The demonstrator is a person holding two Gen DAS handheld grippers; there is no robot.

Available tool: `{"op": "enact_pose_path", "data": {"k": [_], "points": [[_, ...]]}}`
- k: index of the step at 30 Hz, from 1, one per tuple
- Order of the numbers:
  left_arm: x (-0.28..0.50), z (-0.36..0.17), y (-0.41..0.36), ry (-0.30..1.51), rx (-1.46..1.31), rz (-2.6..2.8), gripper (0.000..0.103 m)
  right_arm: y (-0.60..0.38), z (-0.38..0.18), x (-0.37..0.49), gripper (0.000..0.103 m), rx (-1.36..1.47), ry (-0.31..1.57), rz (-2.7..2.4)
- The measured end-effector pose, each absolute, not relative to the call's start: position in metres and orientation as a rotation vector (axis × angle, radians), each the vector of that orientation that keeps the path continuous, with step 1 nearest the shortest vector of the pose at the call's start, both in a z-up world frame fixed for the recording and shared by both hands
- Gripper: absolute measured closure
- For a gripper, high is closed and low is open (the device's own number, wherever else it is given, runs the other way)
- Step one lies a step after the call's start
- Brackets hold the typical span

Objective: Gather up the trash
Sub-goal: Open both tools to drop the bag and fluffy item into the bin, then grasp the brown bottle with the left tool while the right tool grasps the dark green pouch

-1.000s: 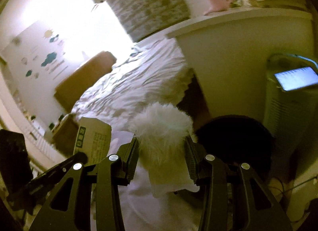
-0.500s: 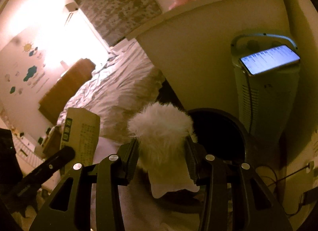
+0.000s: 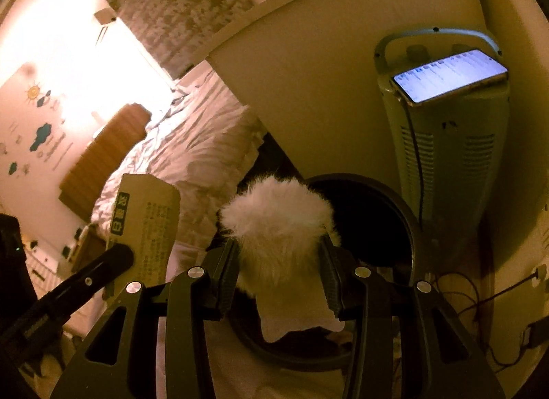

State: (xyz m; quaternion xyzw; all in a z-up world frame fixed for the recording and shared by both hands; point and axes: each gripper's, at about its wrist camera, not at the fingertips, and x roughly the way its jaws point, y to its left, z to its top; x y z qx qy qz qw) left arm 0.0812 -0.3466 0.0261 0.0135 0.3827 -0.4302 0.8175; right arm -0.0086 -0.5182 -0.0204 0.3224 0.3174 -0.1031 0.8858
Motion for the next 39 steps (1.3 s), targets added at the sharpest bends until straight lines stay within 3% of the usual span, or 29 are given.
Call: {"op": "enact_pose_path", "data": {"k": [6,9,13,14,17,18,29,39], "points": [[0.089,0.017,-0.359,0.848,0.029,-0.921,0.094,-0.521,-0.026,-0.003,0.060,0.686,0.670,-0.227],[0.093,0.013,-0.368,0.849,0.050,-0.926,0.092,-0.524,-0.028,0.001,0.056,0.704,0.685,-0.237],[0.098,0.012,-0.376,0.858,0.076,-0.928,0.089,-0.528,-0.029,0.002,0.037,0.723,0.680,-0.257],[0.098,0.013,-0.375,0.853,0.079,-0.924,0.078,-0.528,-0.028,0.002,0.033,0.726,0.676,-0.262],[0.095,0.019,-0.367,0.815,0.070,-0.889,0.030,-0.527,-0.027,0.000,0.032,0.722,0.671,-0.272],[0.094,0.022,-0.364,0.798,0.063,-0.884,0.028,-0.526,-0.026,0.000,0.032,0.720,0.670,-0.273],[0.097,0.038,-0.295,0.753,-0.010,-0.814,0.028,-0.466,-0.015,0.021,0.032,0.620,0.719,-0.111],[0.141,0.035,-0.121,0.742,-0.027,-0.522,0.028,-0.331,0.007,0.076,0.032,0.374,0.807,0.196]]}}
